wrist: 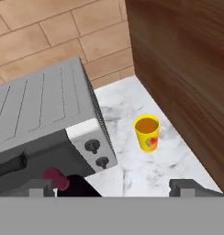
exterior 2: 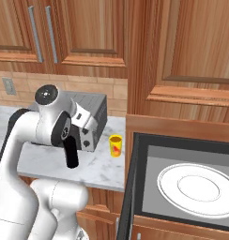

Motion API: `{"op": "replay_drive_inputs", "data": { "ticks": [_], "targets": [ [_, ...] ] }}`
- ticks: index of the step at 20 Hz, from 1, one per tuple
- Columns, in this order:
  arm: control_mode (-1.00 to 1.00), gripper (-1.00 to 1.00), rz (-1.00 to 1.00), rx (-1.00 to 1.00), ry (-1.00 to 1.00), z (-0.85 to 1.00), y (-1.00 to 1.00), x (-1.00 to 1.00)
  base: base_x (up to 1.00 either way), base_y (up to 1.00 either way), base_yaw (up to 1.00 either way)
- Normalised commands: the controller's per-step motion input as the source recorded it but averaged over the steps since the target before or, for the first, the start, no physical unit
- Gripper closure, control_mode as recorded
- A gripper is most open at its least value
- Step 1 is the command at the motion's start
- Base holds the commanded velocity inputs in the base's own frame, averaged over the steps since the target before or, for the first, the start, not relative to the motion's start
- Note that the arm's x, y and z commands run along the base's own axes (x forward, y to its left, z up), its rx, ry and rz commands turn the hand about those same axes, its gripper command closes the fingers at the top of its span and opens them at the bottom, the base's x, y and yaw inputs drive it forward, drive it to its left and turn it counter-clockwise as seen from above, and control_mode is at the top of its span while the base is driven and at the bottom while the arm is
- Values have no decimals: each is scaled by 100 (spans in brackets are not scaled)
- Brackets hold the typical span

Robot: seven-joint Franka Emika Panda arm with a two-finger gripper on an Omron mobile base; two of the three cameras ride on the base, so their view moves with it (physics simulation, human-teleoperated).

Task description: Place the microwavable item in the microwave. Then, close the microwave door and press the start button.

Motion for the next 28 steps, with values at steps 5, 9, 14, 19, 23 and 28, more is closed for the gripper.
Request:
{"op": "replay_drive_inputs", "data": {
  "ticks": [5,9,14,19,23,28],
  "targets": [
    [-100,-100,-12,20,23,-19,-60,0,0,0,0],
    [-100,-100,-28,18,32,-28,-40,12,0,0,0],
    [-100,-100,-22,9,27,-41,-32,14,0,0,0],
    [-100,-100,-5,0,9,-40,-10,20,0,0,0],
    [-100,-100,-8,0,18,-38,0,37,0,0,0],
    [-100,-100,-8,0,10,-47,0,46,0,0,0]
  ]
}}
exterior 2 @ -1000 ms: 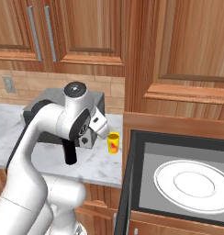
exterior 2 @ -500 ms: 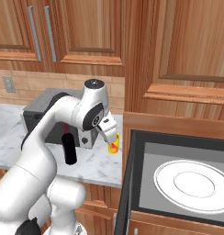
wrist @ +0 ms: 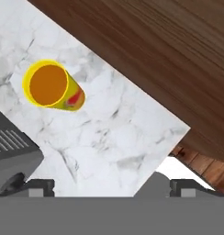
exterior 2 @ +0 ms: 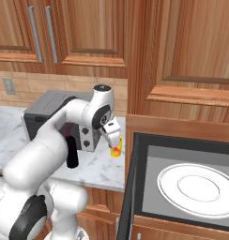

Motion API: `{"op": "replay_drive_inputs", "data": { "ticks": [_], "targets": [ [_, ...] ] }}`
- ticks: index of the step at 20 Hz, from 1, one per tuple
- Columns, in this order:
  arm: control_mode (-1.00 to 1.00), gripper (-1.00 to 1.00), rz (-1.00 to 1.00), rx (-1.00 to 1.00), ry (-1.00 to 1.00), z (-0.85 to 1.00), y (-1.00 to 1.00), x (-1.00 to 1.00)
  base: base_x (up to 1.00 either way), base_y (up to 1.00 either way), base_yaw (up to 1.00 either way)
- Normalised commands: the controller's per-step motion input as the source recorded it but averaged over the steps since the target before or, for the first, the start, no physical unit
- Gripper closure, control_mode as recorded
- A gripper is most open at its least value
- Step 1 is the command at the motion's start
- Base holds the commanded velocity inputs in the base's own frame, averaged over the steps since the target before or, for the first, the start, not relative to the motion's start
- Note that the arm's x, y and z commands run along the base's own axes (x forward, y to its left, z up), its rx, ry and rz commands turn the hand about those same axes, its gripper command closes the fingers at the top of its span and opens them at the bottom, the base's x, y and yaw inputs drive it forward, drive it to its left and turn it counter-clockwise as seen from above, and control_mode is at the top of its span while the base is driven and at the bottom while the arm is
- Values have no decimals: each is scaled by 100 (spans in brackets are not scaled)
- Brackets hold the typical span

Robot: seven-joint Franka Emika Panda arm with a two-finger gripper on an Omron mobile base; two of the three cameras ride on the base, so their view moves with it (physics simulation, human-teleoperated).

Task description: Place the microwavable item in the microwave. Then, close the microwave door and press the start button.

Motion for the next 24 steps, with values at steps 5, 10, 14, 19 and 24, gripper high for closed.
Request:
{"op": "replay_drive_inputs", "data": {
  "ticks": [5,10,14,19,24],
  "targets": [
    [-100,-100,-7,0,8,-30,0,52,0,0,0],
    [-100,-100,-1,3,4,-20,-12,37,0,0,0],
    [-100,-100,0,5,2,-33,-23,18,0,0,0],
    [-100,-100,0,3,1,-38,-13,21,0,0,0],
    [-100,-100,0,1,2,-21,-1,23,0,0,0]
  ]
}}
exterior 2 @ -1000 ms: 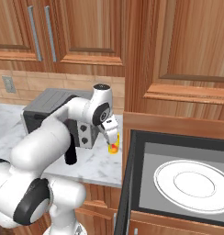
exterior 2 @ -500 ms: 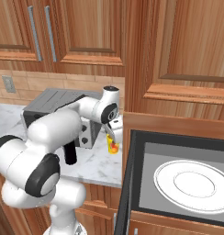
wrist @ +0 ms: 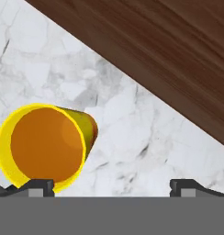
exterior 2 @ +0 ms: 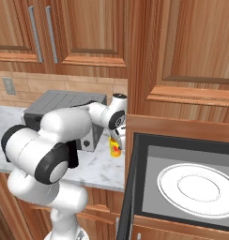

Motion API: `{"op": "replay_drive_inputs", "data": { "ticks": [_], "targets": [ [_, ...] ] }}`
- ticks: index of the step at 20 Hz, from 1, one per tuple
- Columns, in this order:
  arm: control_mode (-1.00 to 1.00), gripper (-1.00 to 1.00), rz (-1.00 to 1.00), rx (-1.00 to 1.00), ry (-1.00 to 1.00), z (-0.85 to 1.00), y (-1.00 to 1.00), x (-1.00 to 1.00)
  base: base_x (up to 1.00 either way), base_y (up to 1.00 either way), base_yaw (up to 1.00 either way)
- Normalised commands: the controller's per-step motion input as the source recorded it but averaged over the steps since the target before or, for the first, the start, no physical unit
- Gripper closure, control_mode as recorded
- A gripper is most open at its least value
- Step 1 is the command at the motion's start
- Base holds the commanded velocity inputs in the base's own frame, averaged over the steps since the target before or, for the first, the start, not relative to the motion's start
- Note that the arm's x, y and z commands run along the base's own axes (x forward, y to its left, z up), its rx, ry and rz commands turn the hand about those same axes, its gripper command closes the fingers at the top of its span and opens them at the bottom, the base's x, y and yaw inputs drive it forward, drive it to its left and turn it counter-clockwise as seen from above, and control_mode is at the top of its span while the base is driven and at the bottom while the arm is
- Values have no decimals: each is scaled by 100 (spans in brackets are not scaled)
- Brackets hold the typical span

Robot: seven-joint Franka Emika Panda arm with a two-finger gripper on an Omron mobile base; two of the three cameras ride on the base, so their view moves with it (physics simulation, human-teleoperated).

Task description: Place the microwavable item in the microwave. Then, close the microwave door and press the start button.

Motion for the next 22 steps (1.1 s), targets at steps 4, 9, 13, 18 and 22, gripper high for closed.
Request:
{"op": "replay_drive_inputs", "data": {
  "ticks": [4,9,13,18,22],
  "targets": [
    [-100,-100,0,0,2,-17,0,18,0,0,0],
    [-100,-100,0,0,2,-10,0,17,0,0,0],
    [-100,-100,0,0,3,-11,-1,18,0,0,0],
    [-100,-100,0,0,3,-14,-1,22,0,0,0],
    [-100,-100,0,0,3,-10,-4,23,0,0,0]
  ]
}}
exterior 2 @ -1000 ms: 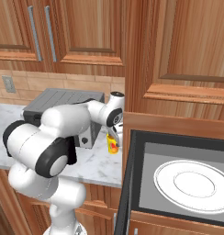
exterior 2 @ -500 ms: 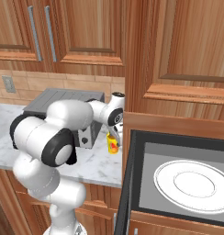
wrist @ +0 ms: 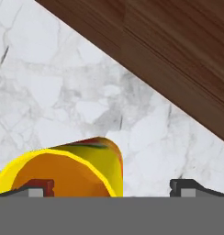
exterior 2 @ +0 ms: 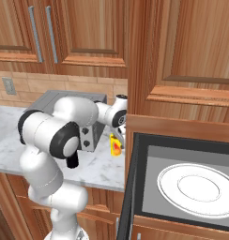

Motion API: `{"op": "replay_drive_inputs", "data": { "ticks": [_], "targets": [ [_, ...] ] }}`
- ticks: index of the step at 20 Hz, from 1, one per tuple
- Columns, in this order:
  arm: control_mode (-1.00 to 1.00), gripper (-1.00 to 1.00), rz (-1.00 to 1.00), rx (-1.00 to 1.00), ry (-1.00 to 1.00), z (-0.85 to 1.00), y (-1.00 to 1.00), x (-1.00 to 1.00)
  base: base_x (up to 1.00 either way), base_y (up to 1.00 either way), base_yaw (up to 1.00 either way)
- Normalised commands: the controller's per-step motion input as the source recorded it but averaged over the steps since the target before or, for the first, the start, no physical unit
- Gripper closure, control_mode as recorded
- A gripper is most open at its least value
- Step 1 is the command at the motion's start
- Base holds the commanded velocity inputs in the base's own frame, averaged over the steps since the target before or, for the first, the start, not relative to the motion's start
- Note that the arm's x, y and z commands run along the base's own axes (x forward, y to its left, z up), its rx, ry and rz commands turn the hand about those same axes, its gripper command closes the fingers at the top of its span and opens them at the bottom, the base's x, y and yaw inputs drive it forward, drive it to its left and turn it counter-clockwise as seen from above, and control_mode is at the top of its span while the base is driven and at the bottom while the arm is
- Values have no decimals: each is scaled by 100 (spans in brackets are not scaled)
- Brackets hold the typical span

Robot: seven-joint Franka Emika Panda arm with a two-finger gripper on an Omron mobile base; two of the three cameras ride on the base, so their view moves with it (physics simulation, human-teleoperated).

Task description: Place the microwavable item in the microwave. Then, close the microwave door and press the start button.

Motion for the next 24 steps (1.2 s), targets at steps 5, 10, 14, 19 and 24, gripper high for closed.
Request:
{"op": "replay_drive_inputs", "data": {
  "ticks": [5,10,14,19,24],
  "targets": [
    [-100,-100,0,0,0,-29,0,-10,0,0,0],
    [-100,100,0,0,1,-52,3,-21,0,0,0],
    [-100,100,0,0,3,-39,15,0,0,0,0],
    [-100,100,0,0,3,-15,15,0,0,0,0],
    [-100,100,0,0,-3,4,26,-24,0,0,0]
  ]
}}
